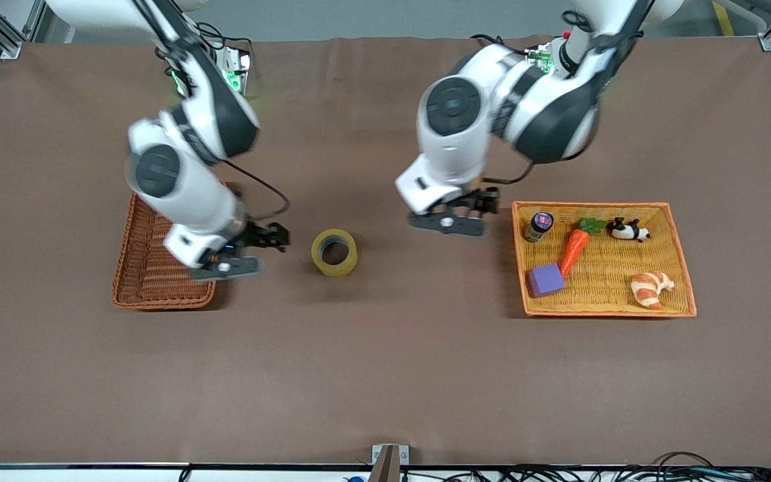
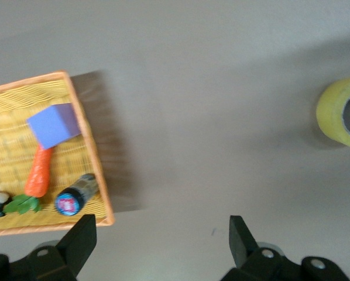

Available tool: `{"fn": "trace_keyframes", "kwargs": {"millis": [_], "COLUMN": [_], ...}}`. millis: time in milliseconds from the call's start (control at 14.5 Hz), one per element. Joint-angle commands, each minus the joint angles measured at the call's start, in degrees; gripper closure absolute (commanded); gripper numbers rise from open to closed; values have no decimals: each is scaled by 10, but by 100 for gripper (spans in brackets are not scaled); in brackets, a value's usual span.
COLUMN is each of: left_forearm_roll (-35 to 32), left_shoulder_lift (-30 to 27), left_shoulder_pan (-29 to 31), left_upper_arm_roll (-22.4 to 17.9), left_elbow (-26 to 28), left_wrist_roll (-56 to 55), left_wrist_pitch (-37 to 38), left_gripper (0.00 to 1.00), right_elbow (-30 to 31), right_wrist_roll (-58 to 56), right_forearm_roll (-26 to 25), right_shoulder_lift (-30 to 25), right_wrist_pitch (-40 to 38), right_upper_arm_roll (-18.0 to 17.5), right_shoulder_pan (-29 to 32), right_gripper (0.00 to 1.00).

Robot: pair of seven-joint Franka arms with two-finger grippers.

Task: Move tape to another basket
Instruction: 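Set the tape down while the right gripper reaches toward it, then grasp the tape roll with the right gripper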

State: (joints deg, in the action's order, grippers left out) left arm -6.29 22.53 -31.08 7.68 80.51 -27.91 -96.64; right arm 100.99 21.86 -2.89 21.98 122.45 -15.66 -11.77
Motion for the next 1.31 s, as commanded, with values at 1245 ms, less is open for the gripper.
{"fn": "trace_keyframes", "kwargs": {"millis": [1245], "left_forearm_roll": [88], "left_shoulder_lift": [-245], "left_shoulder_pan": [299], "left_upper_arm_roll": [0], "left_elbow": [150], "left_wrist_roll": [234], "left_wrist_pitch": [-18], "left_gripper": [7], "right_elbow": [30], "right_wrist_roll": [111], "right_forearm_roll": [-132], "right_shoulder_lift": [139], "right_wrist_pitch": [125], "right_upper_arm_roll": [-5], "right_shoulder_pan": [-88], "right_gripper": [0]}}
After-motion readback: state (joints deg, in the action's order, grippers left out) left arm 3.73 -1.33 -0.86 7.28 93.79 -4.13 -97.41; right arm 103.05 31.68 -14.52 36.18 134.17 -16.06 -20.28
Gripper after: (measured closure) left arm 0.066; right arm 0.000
